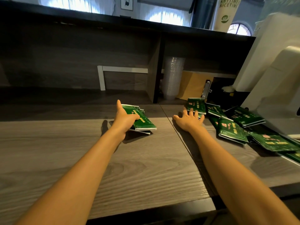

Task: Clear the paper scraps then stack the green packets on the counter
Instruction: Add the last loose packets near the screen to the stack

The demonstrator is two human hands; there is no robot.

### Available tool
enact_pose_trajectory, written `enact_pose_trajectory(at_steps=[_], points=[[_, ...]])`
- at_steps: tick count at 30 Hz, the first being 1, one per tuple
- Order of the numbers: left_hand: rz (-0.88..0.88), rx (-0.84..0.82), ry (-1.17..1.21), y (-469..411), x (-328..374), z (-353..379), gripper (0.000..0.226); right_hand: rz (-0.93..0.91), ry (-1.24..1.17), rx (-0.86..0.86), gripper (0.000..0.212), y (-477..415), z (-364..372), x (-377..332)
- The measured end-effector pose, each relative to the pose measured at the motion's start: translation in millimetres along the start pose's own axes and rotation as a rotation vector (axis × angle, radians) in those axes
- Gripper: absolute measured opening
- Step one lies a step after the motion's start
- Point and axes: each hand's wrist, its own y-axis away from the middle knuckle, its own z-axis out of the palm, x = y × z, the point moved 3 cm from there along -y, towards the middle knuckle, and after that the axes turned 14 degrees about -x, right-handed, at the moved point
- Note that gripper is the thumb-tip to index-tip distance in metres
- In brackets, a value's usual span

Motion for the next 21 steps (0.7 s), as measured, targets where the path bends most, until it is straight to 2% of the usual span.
enact_pose_trajectory(at_steps=[6,9,11,12,14,19,21], points=[[-0.007,-0.002,-0.014,1,1,1,0.092,-0.088,-0.012,-0.056,0.058,11,-3,-17],[0.002,0.018,-0.015,3,1,-1,0.091,-0.113,-0.195,0.156,0.039,18,-10,-15],[0.019,0.022,-0.012,4,3,0,0.09,-0.066,-0.305,0.304,0.036,18,-21,-11],[0.037,0.022,-0.011,5,3,2,0.09,-0.034,-0.308,0.326,0.037,16,-25,-9],[0.079,0.03,-0.011,4,4,6,0.088,0.005,-0.253,0.267,0.045,6,-32,-7],[0.096,0.016,-0.036,-4,-1,12,0.087,0.116,-0.131,-0.025,0.067,-25,-24,13],[0.095,0.012,-0.044,-5,-3,13,0.087,0.153,-0.118,-0.023,0.067,-31,-20,16]])
